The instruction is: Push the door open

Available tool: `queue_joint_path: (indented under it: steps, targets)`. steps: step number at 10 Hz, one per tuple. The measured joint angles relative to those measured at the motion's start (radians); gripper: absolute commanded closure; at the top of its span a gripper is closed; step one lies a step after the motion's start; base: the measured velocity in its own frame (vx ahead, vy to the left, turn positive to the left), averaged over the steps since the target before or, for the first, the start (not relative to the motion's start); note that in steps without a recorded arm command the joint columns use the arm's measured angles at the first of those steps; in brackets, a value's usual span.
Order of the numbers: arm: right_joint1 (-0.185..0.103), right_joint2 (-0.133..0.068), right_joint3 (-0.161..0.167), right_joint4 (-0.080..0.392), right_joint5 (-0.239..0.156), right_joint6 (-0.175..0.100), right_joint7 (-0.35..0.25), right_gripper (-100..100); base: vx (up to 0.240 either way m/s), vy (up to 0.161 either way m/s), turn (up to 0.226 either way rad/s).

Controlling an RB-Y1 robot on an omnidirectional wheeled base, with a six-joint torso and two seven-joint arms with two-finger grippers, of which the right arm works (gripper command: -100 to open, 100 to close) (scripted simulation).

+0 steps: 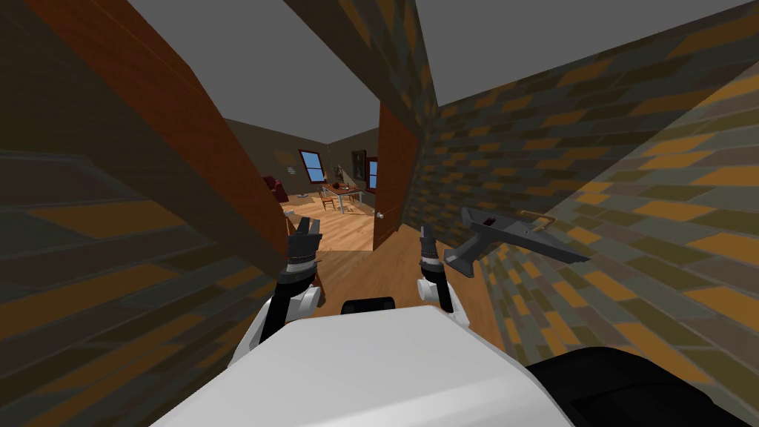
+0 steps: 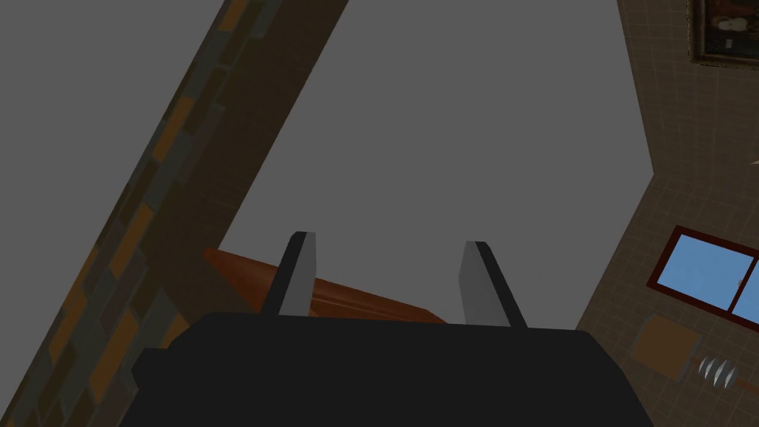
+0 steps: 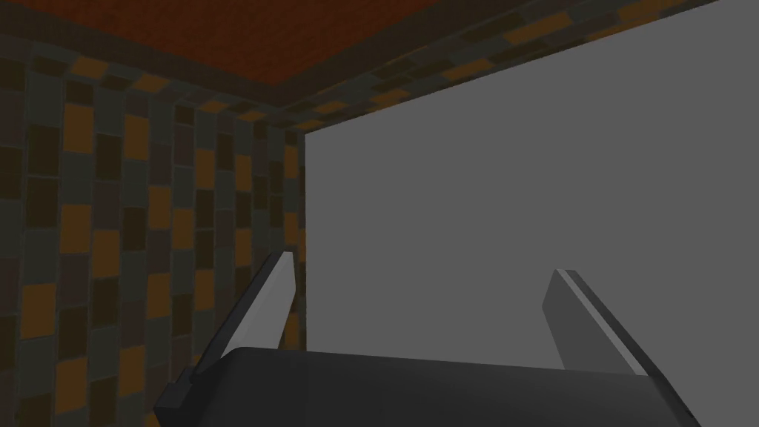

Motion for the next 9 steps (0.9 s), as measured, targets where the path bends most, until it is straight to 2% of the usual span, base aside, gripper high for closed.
queue_joint_path:
  steps: [3,6,9]
  targets:
    - [-0.026,0.000,0.017,0.075,0.027,-0.016,0.052,-100,0.091,-0.059,0.046]
    - [-0.066,-0.011,0.019,0.163,0.048,-0.029,0.097,-100,0.093,-0.053,0.049]
    - [-0.095,-0.016,0.030,0.243,0.074,-0.044,0.150,-100,0.098,-0.069,0.054]
